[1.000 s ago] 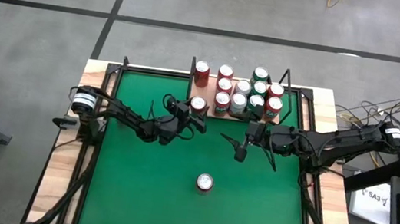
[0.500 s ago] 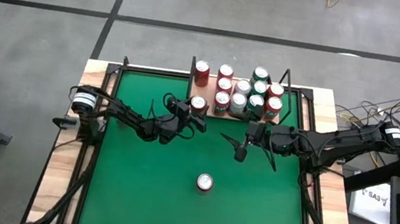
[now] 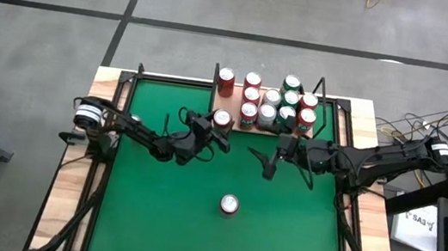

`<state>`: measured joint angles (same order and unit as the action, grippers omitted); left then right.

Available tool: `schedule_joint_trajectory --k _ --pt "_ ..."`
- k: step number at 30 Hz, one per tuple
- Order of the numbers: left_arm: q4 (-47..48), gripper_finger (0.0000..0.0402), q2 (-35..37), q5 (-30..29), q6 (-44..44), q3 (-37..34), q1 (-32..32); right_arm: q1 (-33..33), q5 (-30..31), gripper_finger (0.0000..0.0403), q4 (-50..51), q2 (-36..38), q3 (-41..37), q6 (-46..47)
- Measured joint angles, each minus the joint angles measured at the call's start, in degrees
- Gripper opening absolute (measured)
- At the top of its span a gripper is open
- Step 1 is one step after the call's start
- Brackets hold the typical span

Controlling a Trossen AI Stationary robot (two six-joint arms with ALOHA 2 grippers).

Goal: Place canned beverage on shelf
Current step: Put the red-black soda can on the shelf aligned with the other red-black soda can

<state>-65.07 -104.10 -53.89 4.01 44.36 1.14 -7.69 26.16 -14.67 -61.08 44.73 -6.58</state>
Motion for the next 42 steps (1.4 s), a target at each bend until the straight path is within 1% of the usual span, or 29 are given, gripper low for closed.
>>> schedule_joint_trajectory --k 2,5,10,13,16,21,24,26,30,35,39,42 --pt "-0.54 0.0292 1.0 -0.05 -2.16 0.0 0.76 0.68 -0.04 0.0329 -2.23 -0.08 0.06 0.01" --pt "-1.52 0.0292 2.1 -0.01 -6.25 0.0 2.03 1.81 -0.27 0.0329 -2.45 -1.48 2.04 -0.22" --pt "-4.65 0.0292 2.7 0.04 -17.36 0.11 4.09 3.07 -2.6 0.0329 -1.13 -7.72 8.33 -3.88" --pt "-4.93 0.0292 2.78 0.16 -21.95 0.79 4.44 3.65 -2.66 0.0329 3.12 -12.07 14.0 -4.7" --pt "-4.84 0.0292 2.78 -0.08 -25.8 1.34 4.62 4.38 -2.51 0.0329 9.49 -16.24 20.1 -3.92" --pt "-4.82 0.0292 2.78 -1.26 -29.84 1.68 4.67 5.33 -1.7 0.0329 20.74 -22.12 29.38 -1.61" --pt "-4.89 0.0292 2.78 -1.31 -30.31 1.68 4.67 5.92 2.32 0.0329 25.47 -24.38 33.53 1.14" --pt "-4.85 0.0292 2.78 -1.4 -30.48 1.68 4.65 6.37 3.75 0.0329 28.24 -25.37 35.14 2.5" --pt "-4.86 0.0292 2.78 -1.82 -32.3 1.68 4.45 6.58 3.36 0.0329 32.1 -26.24 37.41 5.99" --pt "-4.82 0.0292 2.78 -1.73 -32.7 1.7 3.9 6.65 3.29 0.0329 33.34 -26.47 37.66 7.51" --pt "-4.8 0.0292 2.78 -0.77 -33.03 1.7 3.53 6.94 0.53 0.0329 34.59 -26.47 37.62 9.12" --pt "-4.5 0.0292 2.78 1.67 -33.75 1.7 3.55 6.98 -0.14 0.0329 35.7 -27.11 37.57 8.66"
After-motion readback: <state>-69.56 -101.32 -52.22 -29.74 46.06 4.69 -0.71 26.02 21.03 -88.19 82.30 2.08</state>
